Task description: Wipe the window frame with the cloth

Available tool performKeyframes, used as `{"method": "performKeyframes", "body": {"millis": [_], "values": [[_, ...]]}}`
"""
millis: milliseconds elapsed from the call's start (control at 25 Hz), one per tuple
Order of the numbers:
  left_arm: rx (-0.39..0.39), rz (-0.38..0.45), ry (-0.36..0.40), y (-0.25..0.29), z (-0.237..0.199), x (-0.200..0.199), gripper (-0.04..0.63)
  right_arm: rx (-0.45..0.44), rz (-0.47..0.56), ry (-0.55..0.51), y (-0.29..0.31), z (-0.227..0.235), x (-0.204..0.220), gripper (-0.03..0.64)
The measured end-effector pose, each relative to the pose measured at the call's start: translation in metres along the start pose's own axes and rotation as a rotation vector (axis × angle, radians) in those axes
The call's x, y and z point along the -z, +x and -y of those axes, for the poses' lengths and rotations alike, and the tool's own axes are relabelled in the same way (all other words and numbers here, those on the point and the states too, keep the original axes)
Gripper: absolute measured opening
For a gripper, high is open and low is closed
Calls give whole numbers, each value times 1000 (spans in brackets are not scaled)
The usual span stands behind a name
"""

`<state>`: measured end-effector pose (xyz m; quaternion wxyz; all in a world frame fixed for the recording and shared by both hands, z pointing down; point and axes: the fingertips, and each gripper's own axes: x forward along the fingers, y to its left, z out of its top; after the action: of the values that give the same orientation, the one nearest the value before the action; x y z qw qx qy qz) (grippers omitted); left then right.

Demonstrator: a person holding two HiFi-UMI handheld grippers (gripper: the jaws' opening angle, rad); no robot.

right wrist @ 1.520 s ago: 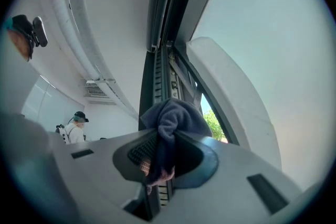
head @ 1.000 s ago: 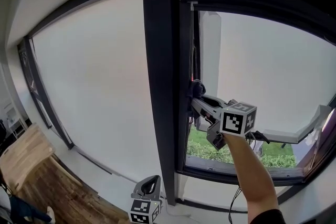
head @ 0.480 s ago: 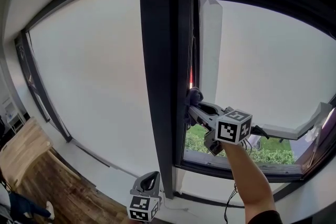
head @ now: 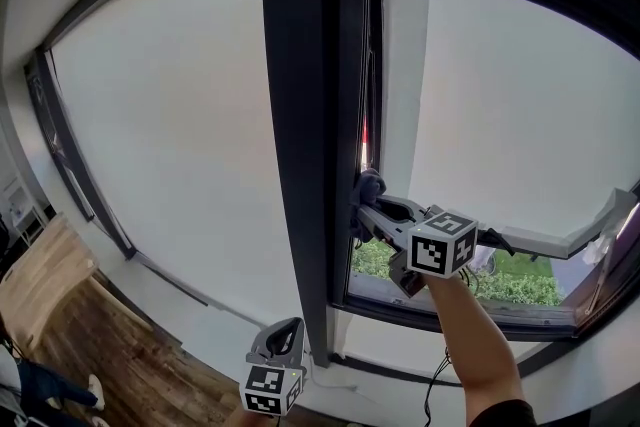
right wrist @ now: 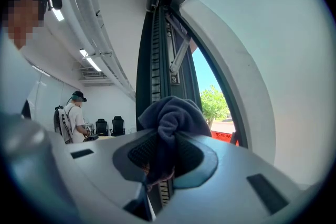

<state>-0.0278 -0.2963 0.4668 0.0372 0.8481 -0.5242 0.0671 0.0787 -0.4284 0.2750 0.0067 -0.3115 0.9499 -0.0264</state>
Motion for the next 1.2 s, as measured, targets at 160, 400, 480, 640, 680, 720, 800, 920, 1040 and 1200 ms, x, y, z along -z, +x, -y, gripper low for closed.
{"method": "performKeyframes", "body": {"millis": [160, 400, 480, 640, 680, 720, 800, 920, 1040, 1200], "values": [[-3, -5, 1, 1, 0, 1, 8, 3, -20, -4, 0, 1, 12, 71], [-17, -1, -5, 6, -1, -1, 8, 7, -62, -15, 1, 2, 30, 71], [-19, -2, -5, 8, 0, -1, 8, 7, -80, -17, 1, 2, 39, 72], [-15, -12, -4, 11, 3, 2, 8, 10, -92, -16, 2, 3, 53, 72], [-14, -16, -4, 12, 4, 3, 8, 12, -92, -19, 2, 3, 56, 72], [-14, -18, -4, 13, 4, 4, 8, 12, -94, -21, 2, 3, 59, 72], [-17, -21, -5, 14, 4, 6, 8, 6, -103, -19, 2, 3, 66, 72], [-23, -24, -6, 16, 2, 7, 8, -4, -114, -16, 2, 3, 74, 72], [-28, -28, -8, 19, 2, 8, 8, -7, -120, -24, 1, 3, 77, 72], [-30, -37, -12, 23, 2, 12, 8, -13, -142, -38, 2, 3, 86, 72]]}}
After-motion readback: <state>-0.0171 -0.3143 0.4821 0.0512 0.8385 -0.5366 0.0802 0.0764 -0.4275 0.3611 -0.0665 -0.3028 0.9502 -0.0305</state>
